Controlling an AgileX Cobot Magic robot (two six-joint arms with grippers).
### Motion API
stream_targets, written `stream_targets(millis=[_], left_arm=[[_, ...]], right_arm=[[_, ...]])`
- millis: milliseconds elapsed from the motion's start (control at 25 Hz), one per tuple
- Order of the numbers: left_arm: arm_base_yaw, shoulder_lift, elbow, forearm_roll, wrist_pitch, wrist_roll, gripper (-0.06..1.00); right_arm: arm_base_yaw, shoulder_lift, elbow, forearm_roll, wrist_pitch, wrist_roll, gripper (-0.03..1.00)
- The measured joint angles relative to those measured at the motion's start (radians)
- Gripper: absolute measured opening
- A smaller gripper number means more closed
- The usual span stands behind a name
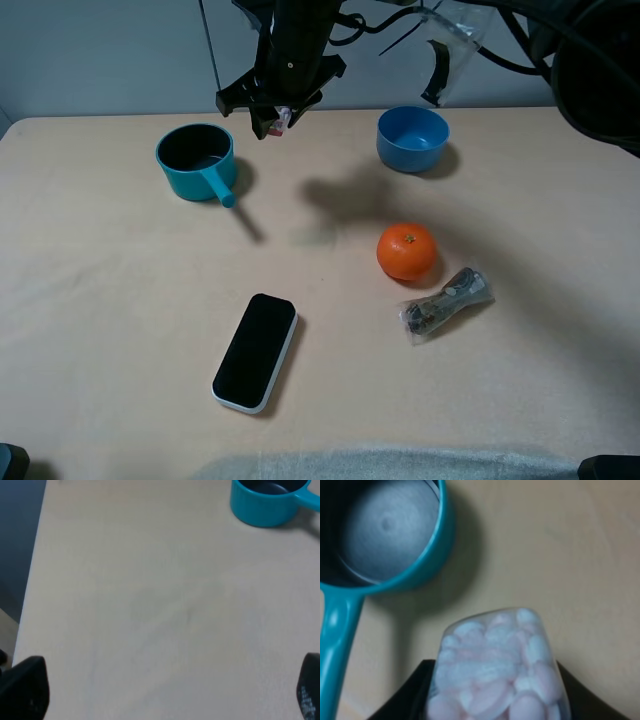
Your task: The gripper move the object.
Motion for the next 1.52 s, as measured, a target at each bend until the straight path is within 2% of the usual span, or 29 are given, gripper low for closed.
stream_targets(millis=[760, 1520], left_arm=[[0.000, 0.000, 0.000, 0.000, 0.000, 0.000, 0.99], [0.000, 0.000, 0.000, 0.000, 0.000, 0.001, 0.99]], right_arm=[[0.000, 0.119, -0.002, 0.035, -0.151, -0.051, 0.31], [0.000, 0.173, -0.002, -0.002, -0.177, -0.052, 0.31]])
